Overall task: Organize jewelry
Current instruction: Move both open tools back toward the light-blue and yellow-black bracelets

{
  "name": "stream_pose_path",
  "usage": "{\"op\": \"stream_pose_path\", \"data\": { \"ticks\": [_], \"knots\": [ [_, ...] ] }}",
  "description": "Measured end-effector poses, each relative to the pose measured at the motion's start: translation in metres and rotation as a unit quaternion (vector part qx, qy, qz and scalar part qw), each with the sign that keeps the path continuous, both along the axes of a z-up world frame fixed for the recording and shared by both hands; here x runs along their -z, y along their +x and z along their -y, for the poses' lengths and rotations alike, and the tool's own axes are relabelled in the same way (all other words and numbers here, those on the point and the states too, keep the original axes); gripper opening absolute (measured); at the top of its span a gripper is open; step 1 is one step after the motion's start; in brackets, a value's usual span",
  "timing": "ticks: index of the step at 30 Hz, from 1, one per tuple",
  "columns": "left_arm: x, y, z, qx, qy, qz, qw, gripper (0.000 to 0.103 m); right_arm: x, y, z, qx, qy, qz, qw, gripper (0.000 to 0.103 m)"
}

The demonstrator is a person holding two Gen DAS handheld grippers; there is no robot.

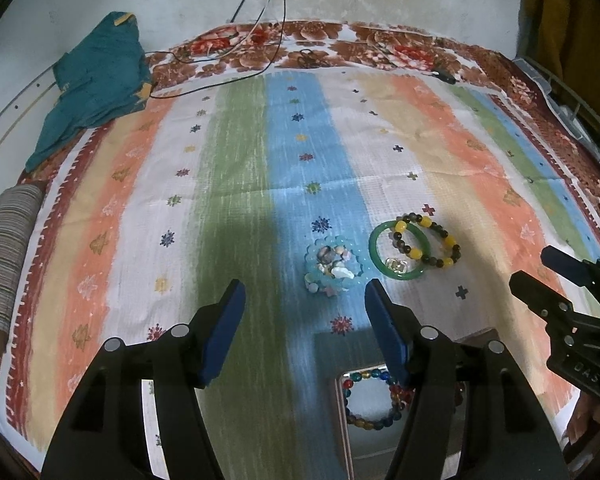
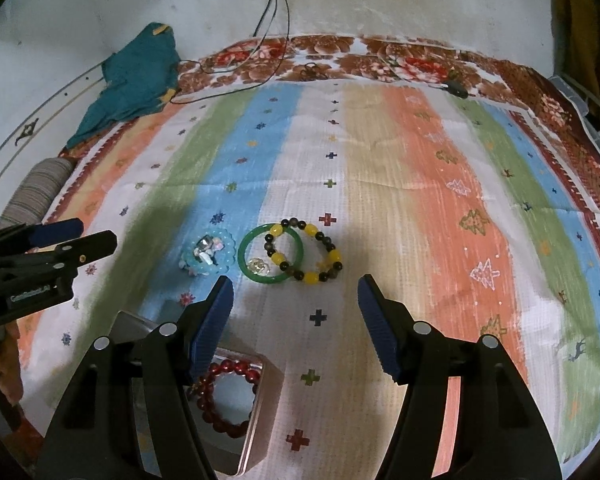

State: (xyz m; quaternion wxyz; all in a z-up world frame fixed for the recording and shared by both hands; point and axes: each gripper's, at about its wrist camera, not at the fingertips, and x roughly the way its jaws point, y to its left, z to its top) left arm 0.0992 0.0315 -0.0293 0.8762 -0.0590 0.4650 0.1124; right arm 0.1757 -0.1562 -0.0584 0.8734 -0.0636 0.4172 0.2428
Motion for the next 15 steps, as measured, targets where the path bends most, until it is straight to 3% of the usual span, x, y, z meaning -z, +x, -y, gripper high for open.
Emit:
{"op": "stream_pose_path", "data": {
  "ticks": [15],
  "knots": [
    [0.02,0.023,-0.011,-0.003,0.006,-0.025,0.9997,0.063,0.015,0.028,0.003,0.02,-0.002,-0.032,0.999,0.069]
  ]
}}
